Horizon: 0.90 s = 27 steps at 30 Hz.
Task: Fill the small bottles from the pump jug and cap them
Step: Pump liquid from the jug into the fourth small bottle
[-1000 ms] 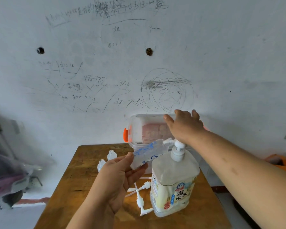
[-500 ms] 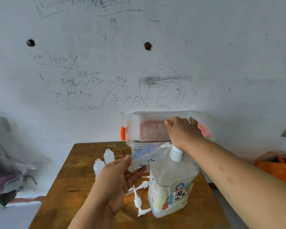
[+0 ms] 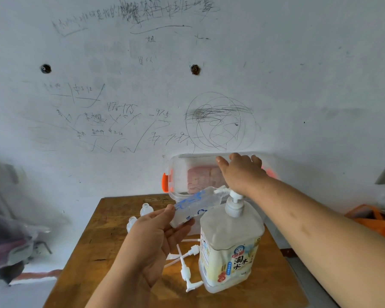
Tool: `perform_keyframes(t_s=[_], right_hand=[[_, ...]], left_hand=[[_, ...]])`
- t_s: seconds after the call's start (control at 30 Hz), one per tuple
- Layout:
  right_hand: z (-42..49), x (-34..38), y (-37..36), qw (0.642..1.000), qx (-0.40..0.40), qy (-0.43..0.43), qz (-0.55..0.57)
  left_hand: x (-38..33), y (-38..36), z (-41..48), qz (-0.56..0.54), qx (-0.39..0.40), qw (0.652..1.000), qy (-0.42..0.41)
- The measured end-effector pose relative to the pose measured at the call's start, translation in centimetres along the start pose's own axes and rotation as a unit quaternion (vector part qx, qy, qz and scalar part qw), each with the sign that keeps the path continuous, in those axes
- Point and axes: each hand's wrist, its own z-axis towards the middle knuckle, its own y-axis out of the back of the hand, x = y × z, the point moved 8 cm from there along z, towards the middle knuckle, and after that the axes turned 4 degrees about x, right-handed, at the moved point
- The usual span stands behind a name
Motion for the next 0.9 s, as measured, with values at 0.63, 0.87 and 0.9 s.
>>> perform_keyframes(t_s=[0.63,0.87,0.9], right_hand=[[-1.3,-0.1,-0.7,1.000,-0.009,0.008,0.014],[-1.1,0.4,1.2,0.999,-0.023,-0.004,0.028],[-1.1,0.4,1.0,1.000,-0.018,-0.006,0.016]], left_hand=[[1.1,0.4,0.3,0.006,-0.002,1.000,0.018],[0.1,-0.2,-0.2,0.009,0.007,1.000,-0.006],[0.0,-0.2,-0.2,0.008,0.007,1.000,-0.005]])
